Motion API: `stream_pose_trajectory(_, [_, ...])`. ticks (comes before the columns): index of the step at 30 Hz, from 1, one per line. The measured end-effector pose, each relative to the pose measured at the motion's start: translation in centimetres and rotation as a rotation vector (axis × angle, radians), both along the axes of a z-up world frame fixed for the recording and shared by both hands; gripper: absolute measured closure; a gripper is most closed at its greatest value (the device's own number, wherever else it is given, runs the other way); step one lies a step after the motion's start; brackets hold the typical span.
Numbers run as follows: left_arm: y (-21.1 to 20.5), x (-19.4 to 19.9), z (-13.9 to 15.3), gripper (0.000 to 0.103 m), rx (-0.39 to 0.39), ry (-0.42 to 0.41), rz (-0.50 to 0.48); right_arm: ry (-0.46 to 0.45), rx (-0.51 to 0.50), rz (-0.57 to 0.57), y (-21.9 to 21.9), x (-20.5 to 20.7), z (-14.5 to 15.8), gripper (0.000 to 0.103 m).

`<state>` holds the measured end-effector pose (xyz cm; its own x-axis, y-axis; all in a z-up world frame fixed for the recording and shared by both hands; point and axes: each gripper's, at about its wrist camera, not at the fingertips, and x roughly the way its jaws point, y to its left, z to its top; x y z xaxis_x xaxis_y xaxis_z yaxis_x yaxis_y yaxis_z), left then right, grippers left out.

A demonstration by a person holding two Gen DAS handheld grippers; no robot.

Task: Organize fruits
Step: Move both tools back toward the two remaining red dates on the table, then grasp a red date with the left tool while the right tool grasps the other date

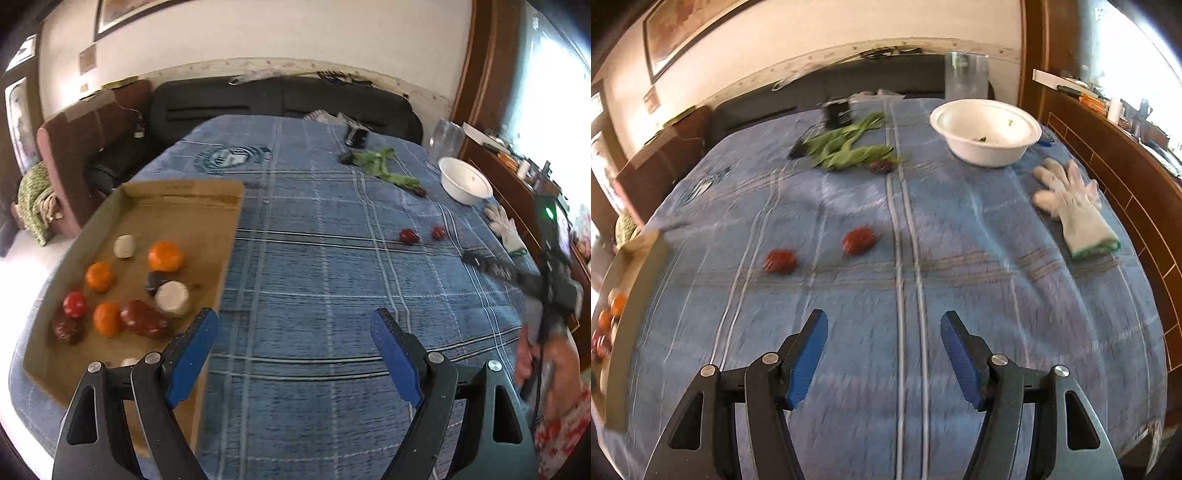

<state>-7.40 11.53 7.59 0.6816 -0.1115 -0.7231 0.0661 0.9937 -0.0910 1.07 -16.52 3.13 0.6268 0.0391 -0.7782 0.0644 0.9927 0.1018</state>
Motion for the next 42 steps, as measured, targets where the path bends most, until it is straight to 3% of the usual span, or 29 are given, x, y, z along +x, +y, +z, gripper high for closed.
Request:
stream_pose_trajectory(3, [-1.3, 1.1, -0.2, 0.019, -0.001, 0.011, -0.039, -0.003, 0.015, -0.012, -0.4, 2.8, -0.2, 0.046])
stream_pose_trajectory(12, [-4.9, 6.5, -0.9, 0.019, 0.036, 0.032, -0.087, 0.008, 0.015, -0.019, 0.9, 7.4, -1.9, 0.046])
stream_pose_trajectory(16, [-7.2, 9.5, -1.9, 0.02, 0.013, 0.053, -0.118, -0.017, -0.012, 0.004, 1.4, 7.5, -2.1, 0.074])
stream_pose_trajectory(20, [-10.2, 12.8, -3.4, 0.026, 0.002, 0.081, -0.162, -0.024, 0.008, 0.014, 0.9, 7.4, -2.1, 0.074])
stream_pose_trajectory(29, [-14.0, 16.8, -6.3, 0.027, -0.005, 0.129, -0.225, -0.02, 0.098, -0.014, -1.4, 7.4, -2.0, 0.074])
stream_pose_trajectory(31, [-14.4, 16.6, -6.5, 0.035, 0.015, 0.1, -0.247, -0.019, 0.115, -0.024, -1.8, 7.4, -2.0, 0.074])
stream_pose_trajectory(33, [-14.6, 16.4, -6.5, 0.049, 0.025, 0.084, -0.274, -0.019, 0.127, -0.035, -1.9, 7.3, -2.0, 0.074])
stream_pose_trajectory(35, [-14.9, 16.2, -6.5, 0.071, 0.044, 0.064, -0.289, -0.022, 0.118, -0.038, -1.7, 7.3, -2.0, 0.074])
stream_pose_trajectory(36, [-15.0, 16.2, -6.6, 0.075, 0.057, 0.055, -0.292, -0.024, 0.11, -0.039, -1.7, 7.3, -2.0, 0.074])
stream_pose_trajectory(42, [-13.8, 16.2, -6.1, 0.075, -0.016, 0.07, -0.273, -0.036, 0.09, -0.032, -1.0, 7.1, -1.8, 0.074])
